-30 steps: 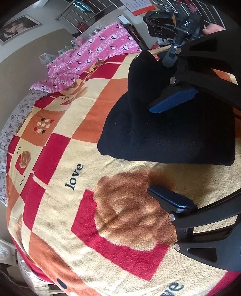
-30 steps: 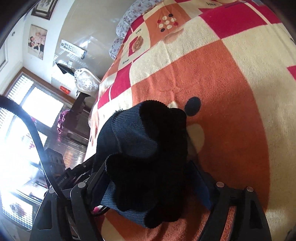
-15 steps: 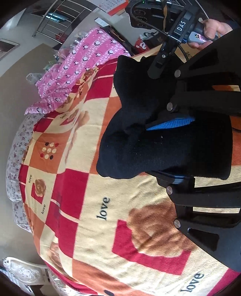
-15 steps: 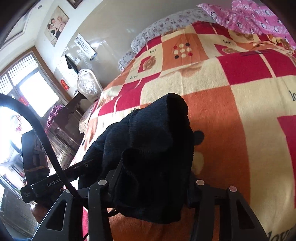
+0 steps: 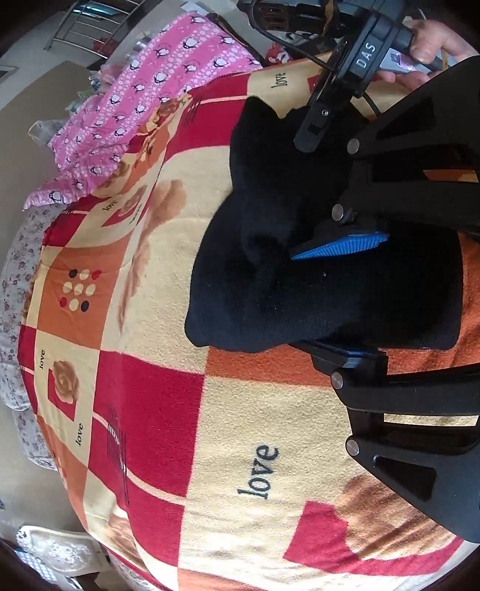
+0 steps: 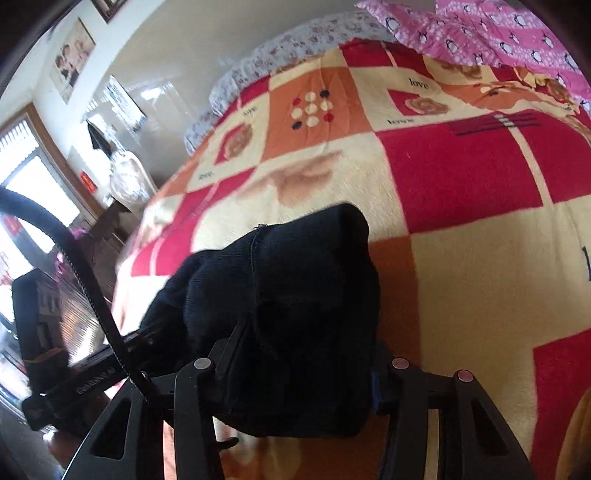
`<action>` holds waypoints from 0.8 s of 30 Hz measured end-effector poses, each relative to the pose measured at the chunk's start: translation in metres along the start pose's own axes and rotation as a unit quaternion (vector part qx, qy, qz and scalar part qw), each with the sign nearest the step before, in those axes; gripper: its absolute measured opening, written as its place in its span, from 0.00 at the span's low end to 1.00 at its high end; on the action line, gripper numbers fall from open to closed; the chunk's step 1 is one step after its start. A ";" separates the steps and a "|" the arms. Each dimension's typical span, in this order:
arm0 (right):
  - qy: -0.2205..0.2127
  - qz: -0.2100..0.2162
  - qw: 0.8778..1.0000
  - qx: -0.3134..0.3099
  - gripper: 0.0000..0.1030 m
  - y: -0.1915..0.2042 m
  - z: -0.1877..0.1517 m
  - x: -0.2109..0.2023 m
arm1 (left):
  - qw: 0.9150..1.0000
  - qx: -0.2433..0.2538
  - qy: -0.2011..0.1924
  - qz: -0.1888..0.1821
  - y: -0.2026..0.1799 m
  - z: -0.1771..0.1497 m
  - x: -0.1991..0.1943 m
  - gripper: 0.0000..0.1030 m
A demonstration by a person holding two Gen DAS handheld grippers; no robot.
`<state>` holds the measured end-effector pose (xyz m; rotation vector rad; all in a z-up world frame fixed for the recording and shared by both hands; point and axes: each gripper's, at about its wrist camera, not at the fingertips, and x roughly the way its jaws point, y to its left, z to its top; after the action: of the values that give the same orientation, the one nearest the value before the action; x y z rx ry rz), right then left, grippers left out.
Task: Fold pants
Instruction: 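Release the folded pants and pull both tools back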
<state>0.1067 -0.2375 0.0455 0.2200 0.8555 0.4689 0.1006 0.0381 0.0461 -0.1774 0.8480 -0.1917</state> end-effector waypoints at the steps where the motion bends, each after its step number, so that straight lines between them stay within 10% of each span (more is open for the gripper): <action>1: -0.012 0.001 1.000 0.001 0.60 -0.003 -0.003 -0.003 | 1.000 0.008 -0.007 0.006 -0.001 -0.004 -0.002 0.43; 15: -0.032 -0.127 0.989 -0.062 0.67 0.014 -0.032 -0.070 | 0.992 0.064 -0.055 0.089 -0.024 -0.027 -0.047 0.45; 24: -0.066 -0.094 0.992 -0.056 0.67 0.040 -0.062 -0.098 | 0.991 0.064 -0.069 0.100 -0.034 -0.052 -0.080 0.45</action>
<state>-0.0077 -0.2495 0.0864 0.0644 0.7095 0.3207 0.0069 0.0199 0.0783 0.0144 0.7074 -0.0446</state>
